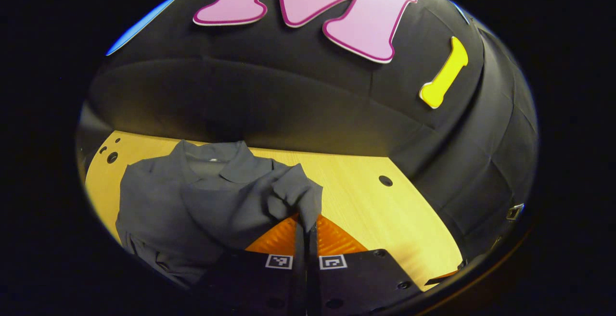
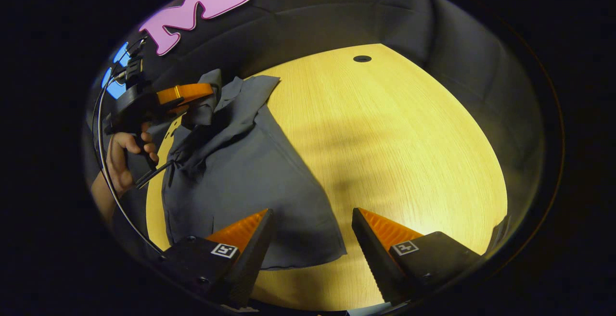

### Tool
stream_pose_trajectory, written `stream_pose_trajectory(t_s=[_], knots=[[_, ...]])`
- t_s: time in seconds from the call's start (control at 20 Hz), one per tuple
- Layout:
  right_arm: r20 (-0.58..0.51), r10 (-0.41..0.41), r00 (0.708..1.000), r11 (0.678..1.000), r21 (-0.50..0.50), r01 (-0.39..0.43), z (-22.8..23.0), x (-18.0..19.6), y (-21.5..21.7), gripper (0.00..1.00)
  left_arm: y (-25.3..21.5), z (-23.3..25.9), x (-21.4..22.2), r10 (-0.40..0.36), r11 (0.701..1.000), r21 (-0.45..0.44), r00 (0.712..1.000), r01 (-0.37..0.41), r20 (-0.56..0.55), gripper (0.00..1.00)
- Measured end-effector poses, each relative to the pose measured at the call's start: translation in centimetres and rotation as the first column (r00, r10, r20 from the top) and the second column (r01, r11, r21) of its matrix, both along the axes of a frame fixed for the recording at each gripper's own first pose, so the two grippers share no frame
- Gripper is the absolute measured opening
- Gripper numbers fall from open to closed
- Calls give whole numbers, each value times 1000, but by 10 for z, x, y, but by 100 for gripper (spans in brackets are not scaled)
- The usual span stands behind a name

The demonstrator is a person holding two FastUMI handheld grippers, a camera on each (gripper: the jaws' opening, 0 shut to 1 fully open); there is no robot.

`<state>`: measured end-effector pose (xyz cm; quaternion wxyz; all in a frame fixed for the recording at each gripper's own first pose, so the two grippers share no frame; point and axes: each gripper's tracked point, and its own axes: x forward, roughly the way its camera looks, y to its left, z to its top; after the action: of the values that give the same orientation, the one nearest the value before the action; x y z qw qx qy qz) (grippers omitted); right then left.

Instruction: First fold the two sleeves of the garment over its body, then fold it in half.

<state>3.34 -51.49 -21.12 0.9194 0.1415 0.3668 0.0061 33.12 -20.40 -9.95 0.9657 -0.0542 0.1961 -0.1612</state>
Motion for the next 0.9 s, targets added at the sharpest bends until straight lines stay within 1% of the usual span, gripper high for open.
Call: stream_pose_trajectory(t_s=[0.05, 0.1, 0.2, 0.3, 0.35, 0.4, 0.45, 0.55, 0.7, 0.8, 0.9], knots=[[-5, -2, 1000, 1000, 4, 2, -1, 2, 1, 99, 0, -5, -1, 1, 1000, 0, 1000, -1, -15, 11], [-8, -1, 1000, 1000, 9, 1, -2, 4, 2, 99, 2, -9, -1, 6, 1000, 0, 1000, -6, -22, 10], [-20, 12, 1000, 1000, 3, -12, -8, 7, 4, 99, 12, -11, -10, 13, 1000, -4, 1000, -13, -15, 43], [-38, 31, 999, 1000, -1, -31, -14, 10, 9, 99, 31, -8, -29, 30, 999, 23, 999, -30, -11, 76], [-52, 43, 998, 999, 0, -43, -17, 11, 11, 99, 47, -9, -41, 45, 998, 52, 999, -45, -6, 84], [-66, 53, 996, 999, -5, -54, -21, 10, 13, 99, 66, -11, -56, 65, 994, 83, 998, -65, 4, 100], [-77, 57, 995, 998, -20, -58, -26, 12, 12, 99, 84, -14, -74, 80, 991, 109, 997, -80, 9, 96], [-89, 68, 994, 996, -48, -72, -30, 11, 10, 99, 122, -29, -117, 113, 983, 146, 993, -109, -20, 96], [-114, 87, 990, 991, -87, -97, -38, 6, 8, 99, 181, -62, -186, 208, 965, 181, 974, -190, -88, 96], [-108, 92, 990, 989, -109, -104, -40, 8, 9, 98, 220, -91, -230, 288, 946, 200, 946, -256, -147, 96], [-110, 108, 988, 987, -106, -119, -40, 6, 16, 99, 255, -118, -269, 369, 920, 215, 907, -327, -201, 96]])
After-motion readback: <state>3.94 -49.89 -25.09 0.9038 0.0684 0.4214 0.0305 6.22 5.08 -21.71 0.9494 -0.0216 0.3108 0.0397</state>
